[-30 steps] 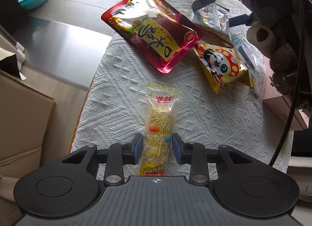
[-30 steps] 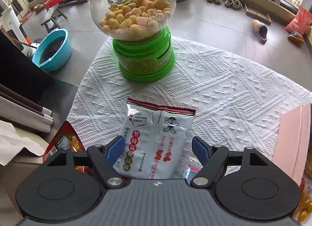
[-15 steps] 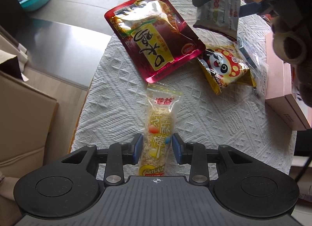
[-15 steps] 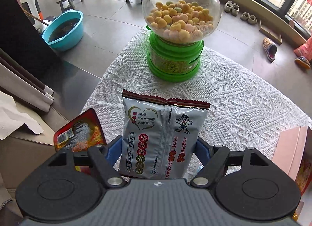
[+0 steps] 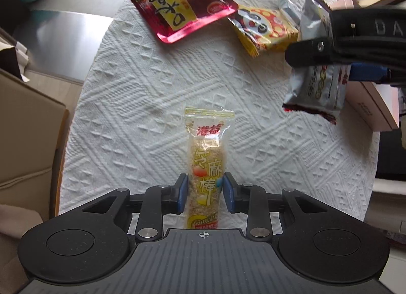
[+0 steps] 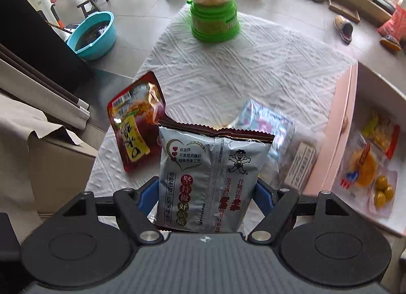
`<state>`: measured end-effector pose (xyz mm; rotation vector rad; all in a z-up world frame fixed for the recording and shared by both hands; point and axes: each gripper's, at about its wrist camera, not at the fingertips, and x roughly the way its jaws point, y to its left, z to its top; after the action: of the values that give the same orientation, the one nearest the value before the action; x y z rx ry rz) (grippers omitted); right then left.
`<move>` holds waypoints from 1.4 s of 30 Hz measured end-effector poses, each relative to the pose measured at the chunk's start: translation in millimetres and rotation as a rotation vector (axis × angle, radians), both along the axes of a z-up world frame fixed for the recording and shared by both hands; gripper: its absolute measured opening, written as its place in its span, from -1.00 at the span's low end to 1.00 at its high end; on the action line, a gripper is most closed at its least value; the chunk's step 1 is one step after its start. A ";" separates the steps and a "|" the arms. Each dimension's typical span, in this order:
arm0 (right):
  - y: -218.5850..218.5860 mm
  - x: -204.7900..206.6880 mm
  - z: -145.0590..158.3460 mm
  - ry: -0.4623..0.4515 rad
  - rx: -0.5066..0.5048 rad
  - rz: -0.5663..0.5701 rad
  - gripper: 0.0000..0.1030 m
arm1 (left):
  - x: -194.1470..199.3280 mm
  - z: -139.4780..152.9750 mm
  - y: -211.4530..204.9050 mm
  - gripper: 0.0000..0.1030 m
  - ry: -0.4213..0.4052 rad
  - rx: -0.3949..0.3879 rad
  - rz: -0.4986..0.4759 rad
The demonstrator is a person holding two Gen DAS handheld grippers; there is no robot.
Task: Organize snacks
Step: 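Carry both snacks over the pink box and release them inside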
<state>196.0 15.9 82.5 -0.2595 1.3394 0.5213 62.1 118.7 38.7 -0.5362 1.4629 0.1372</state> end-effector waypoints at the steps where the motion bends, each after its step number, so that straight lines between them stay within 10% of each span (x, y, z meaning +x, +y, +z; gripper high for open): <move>1: -10.7 -6.5 -5.1 0.014 -0.010 -0.012 0.50 | -2.8 -0.8 -5.4 -0.34 0.013 0.003 -0.015; 15: -147.8 -63.7 -39.3 0.076 -0.089 -0.170 0.50 | 30.8 18.6 -86.4 -0.34 -0.011 0.013 -0.142; 27: -229.4 -58.8 -6.3 -0.036 -0.079 -0.077 0.50 | 162.1 115.8 -143.1 -0.31 -0.383 -0.085 -0.128; 31: -241.9 -55.4 14.8 -0.105 -0.034 -0.079 0.50 | 207.9 102.0 -150.0 -0.30 -0.420 -0.083 -0.127; 36: -245.5 -36.7 36.3 -0.208 -0.011 -0.136 0.50 | 199.9 111.7 -127.2 -0.30 -0.480 -0.092 -0.084; 42: -232.1 31.0 69.3 -0.344 0.082 -0.212 0.51 | 159.2 82.2 -78.9 -0.30 -0.358 0.000 -0.025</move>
<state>227.0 -216.2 151.8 -0.1299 0.9947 0.3337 221.3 39.8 120.9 -0.5125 1.1195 0.0193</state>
